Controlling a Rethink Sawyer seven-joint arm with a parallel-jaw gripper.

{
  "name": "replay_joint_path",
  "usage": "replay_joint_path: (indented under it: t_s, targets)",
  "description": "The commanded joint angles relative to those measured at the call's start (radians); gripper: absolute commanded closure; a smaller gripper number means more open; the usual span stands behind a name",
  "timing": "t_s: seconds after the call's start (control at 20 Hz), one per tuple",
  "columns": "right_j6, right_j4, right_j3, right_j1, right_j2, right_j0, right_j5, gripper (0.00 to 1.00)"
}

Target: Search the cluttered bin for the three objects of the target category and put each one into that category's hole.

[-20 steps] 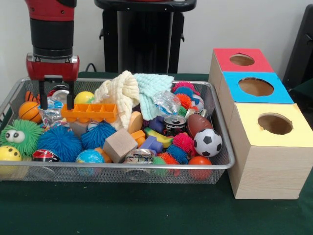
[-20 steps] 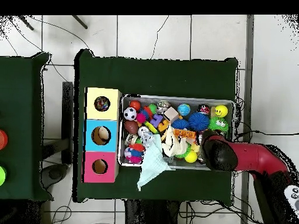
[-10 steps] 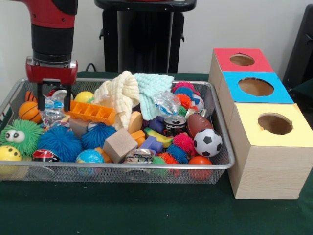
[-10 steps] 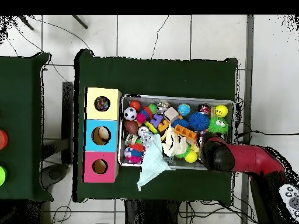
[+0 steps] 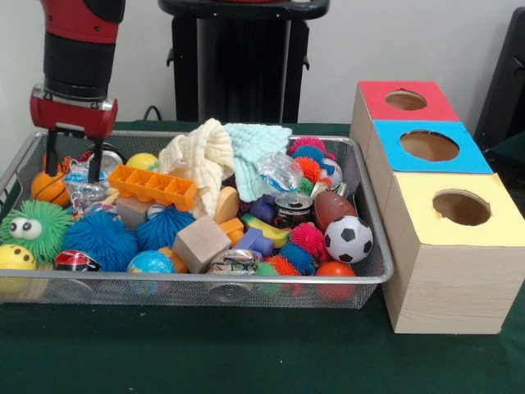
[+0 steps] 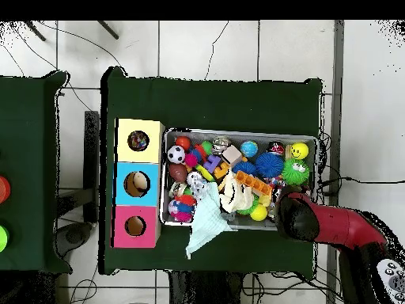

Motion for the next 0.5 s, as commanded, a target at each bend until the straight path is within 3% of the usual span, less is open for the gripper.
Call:
replay_joint_path:
  t_s: [0.05, 0.5]
  targets:
    - [0.313, 0.098, 0.015, 0.057, -0.122, 0.051, -0.107, 0.00]
    - [0.309, 0.173, 0.038, 0.077, -0.153, 0.063, -0.147, 0.00]
